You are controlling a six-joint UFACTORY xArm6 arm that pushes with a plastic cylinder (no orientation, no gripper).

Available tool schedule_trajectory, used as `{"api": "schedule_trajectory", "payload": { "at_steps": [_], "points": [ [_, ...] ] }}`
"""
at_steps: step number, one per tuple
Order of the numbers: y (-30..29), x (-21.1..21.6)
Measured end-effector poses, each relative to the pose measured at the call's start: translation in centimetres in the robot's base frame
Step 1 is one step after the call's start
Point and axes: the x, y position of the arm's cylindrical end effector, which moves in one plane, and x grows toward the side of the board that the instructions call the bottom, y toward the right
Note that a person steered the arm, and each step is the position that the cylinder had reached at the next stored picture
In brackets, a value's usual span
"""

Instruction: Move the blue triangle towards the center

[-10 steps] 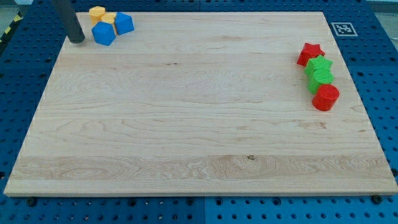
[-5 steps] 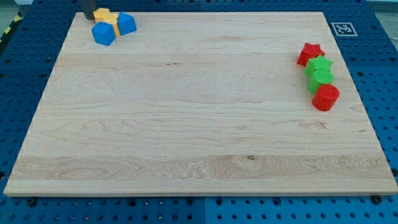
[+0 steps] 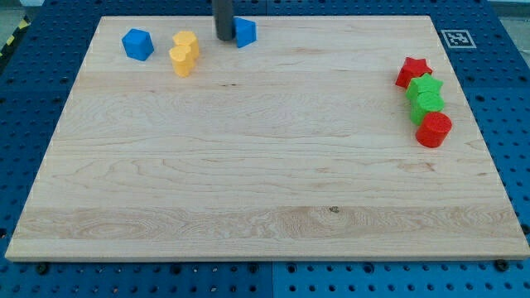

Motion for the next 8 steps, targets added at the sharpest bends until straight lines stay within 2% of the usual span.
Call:
{"api": "schedule_trajectory", "payload": {
  "at_steps": [1,2,3,4,6,7,8],
  "points": [
    [2.3,0.0],
    [2.0,-1.1],
    [1.3,-4.4],
    [2.5,-4.3],
    [6.1,3.4],
    [7.6,5.2],
    [7.6,4.5]
  ]
}}
